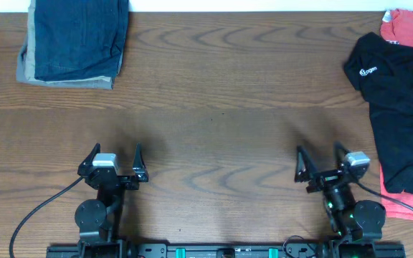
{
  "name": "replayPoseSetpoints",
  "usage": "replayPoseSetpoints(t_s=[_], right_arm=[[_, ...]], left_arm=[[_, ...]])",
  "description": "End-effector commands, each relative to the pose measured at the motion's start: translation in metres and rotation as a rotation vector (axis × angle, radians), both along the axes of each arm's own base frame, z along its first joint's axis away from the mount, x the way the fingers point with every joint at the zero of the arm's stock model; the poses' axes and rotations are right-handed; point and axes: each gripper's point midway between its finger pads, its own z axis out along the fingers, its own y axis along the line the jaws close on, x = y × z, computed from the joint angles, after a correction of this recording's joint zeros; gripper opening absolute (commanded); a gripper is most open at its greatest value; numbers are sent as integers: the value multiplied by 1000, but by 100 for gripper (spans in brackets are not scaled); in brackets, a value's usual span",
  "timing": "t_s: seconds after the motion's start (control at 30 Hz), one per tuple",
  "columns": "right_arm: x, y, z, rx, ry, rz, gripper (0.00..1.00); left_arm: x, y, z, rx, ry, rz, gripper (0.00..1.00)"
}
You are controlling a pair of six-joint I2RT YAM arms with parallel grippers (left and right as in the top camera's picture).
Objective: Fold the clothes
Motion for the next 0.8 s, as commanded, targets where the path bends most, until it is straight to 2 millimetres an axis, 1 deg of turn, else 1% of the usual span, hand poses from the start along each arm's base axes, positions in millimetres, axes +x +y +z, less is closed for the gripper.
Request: replayPoseSetpoints(t_s=[0.0, 0.03, 0.13, 0.2, 0.3, 0.37, 0.47, 0.6, 0.7, 0.77], right_arm=[[-38, 60, 1, 331, 195, 395, 99], [-40, 62, 1, 345, 209, 415, 99], [-39, 61, 4, 415, 239, 402, 99], [-39, 61, 22, 447, 183, 418, 99], [-49, 62, 70, 389, -60, 476, 99], [-55, 57, 99, 342, -227, 463, 99], [-53, 44, 122, 354, -311, 378, 99], [-53, 34, 151, 259, -407, 296, 99], [-39, 25, 166, 132, -405, 194, 99], [-25, 17, 173, 25, -365, 119, 99]], left_arm=[[-1, -2, -14, 9, 41, -13, 98], [-1, -2, -14, 9, 41, -13, 98], [-1, -2, -14, 9, 41, -13, 98], [-1, -2, -14, 9, 41, -13, 98], [-1, -2, -14, 9, 41, -13, 98], [-1, -2, -14, 9, 41, -13, 98], [-1, -2, -14, 9, 41, -13, 98], [-1, -2, -14, 9, 41, -13, 98], [-1, -2, -14, 9, 41, -13, 98], [-1, -2, -14, 9, 41, -13, 98]])
